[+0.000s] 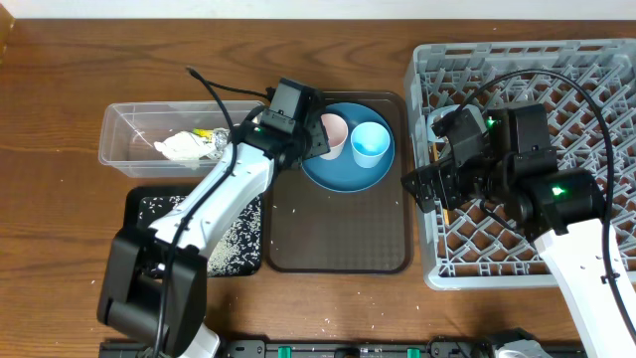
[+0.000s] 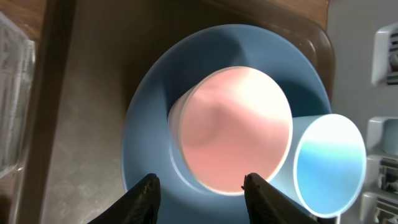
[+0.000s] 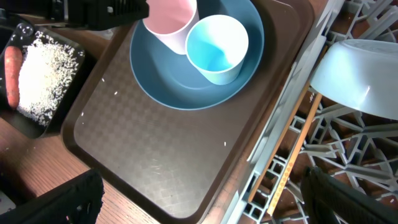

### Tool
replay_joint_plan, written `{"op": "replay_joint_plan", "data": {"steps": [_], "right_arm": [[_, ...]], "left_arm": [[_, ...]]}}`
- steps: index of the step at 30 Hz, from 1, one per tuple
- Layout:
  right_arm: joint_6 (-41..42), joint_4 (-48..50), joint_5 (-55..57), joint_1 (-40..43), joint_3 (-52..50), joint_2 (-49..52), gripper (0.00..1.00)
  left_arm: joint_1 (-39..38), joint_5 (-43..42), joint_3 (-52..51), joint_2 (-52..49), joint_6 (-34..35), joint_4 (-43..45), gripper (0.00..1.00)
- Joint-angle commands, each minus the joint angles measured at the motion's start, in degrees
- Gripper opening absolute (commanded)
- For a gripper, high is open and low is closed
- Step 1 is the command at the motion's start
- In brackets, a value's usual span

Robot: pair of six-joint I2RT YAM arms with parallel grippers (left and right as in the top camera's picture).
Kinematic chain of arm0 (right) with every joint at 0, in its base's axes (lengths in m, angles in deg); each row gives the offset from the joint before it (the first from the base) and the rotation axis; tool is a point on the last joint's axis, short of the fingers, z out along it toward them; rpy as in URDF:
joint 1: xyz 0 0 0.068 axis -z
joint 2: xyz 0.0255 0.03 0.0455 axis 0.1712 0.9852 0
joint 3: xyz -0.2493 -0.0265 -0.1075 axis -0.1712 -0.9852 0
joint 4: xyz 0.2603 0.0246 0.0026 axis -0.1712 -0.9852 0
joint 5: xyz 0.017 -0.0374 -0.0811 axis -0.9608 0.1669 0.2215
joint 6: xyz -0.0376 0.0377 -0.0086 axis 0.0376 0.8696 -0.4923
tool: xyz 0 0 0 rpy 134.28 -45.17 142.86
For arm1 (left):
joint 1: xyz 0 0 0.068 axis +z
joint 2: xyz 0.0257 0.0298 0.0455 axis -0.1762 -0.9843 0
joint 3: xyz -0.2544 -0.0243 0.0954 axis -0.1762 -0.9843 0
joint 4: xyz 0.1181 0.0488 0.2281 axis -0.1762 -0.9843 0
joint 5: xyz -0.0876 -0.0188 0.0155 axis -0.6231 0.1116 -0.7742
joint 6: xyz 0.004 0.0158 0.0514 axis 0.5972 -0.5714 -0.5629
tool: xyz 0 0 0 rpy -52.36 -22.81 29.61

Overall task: Sort waste into correct bins and load items into the dishwasher rack
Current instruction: 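Reach the left gripper forward over the blue plate toward the cups, then lower the left gripper and grasp the pink cup rim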

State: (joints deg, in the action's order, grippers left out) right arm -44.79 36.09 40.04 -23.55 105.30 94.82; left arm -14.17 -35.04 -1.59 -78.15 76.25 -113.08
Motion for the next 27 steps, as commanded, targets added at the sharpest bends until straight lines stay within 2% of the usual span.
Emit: {"op": "replay_joint_plan", "data": {"steps": [1,13,23,27], "right_arm": [[0.2,-0.1,0.0,-0.2,0.5,0.0,0.99],[0.2,-0.1,0.0,-0.2,0.5,0.0,0.99],[0.2,-0.1,0.0,-0.2,0.5,0.0,0.99],[0.2,-0.1,0.0,-0.2,0.5,0.0,0.99]], "left_arm": [[0.1,-0.5,1.3,-1.1,0.1,1.0,0.46],[0.2,-0.3,1.3,-4.5,0.1,1.8,0.45],[0.1,-0.3,0.9,-4.7,0.1,1.5,0.34],[0.1,-0.3,0.9,-4.7,0.1,1.2,0.27]]}}
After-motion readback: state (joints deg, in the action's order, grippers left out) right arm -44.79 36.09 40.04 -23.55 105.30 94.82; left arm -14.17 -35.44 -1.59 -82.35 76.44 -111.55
